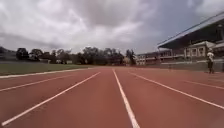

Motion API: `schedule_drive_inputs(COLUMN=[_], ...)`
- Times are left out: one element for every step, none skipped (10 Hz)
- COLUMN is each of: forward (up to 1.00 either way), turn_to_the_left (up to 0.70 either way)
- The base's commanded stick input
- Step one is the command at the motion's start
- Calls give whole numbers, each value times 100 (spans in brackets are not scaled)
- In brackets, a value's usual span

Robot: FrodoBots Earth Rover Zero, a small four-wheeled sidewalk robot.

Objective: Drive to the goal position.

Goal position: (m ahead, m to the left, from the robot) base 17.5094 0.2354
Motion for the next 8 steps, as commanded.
schedule_drive_inputs(forward=[60, 60, 60, 60, 60, 60, 60, 60], turn_to_the_left=[0, 0, 0, 0, 0, 0, 0, 0])
